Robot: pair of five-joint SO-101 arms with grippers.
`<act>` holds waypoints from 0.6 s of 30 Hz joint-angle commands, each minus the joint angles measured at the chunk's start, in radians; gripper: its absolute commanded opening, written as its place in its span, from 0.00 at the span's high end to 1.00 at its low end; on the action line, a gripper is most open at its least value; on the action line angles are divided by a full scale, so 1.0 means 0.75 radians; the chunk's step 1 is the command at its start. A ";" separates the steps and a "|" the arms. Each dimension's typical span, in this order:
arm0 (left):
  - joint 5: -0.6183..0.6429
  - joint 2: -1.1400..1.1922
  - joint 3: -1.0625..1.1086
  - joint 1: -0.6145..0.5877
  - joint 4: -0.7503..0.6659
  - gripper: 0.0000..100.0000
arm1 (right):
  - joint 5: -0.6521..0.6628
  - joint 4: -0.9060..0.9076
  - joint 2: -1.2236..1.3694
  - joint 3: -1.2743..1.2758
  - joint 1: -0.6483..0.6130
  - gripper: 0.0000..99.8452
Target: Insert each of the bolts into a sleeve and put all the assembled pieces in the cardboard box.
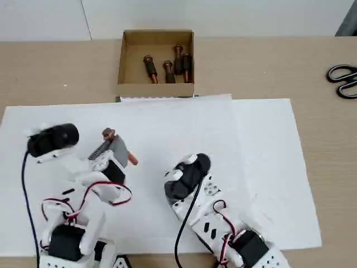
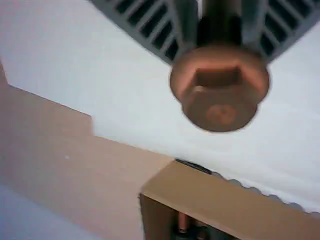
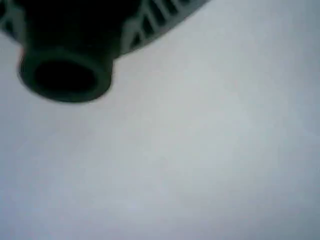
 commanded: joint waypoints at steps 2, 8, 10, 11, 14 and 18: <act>0.012 -0.170 0.071 0.186 -0.068 1.00 | -0.004 -0.093 -0.017 0.012 -0.062 1.00; 0.063 -0.362 0.183 0.331 -0.061 1.00 | -0.004 -0.095 -0.017 0.006 -0.101 1.00; 0.063 -0.362 0.199 0.340 -0.059 1.00 | -0.004 -0.095 -0.017 0.004 -0.101 1.00; 0.063 -0.356 0.204 0.340 -0.059 1.00 | -0.004 -0.095 -0.017 0.004 -0.099 1.00; 0.063 -0.354 0.204 0.340 -0.059 1.00 | -0.004 -0.095 -0.017 0.004 -0.097 1.00; 0.061 -0.354 0.204 0.340 -0.045 1.00 | -0.004 -0.097 -0.017 0.000 -0.095 1.00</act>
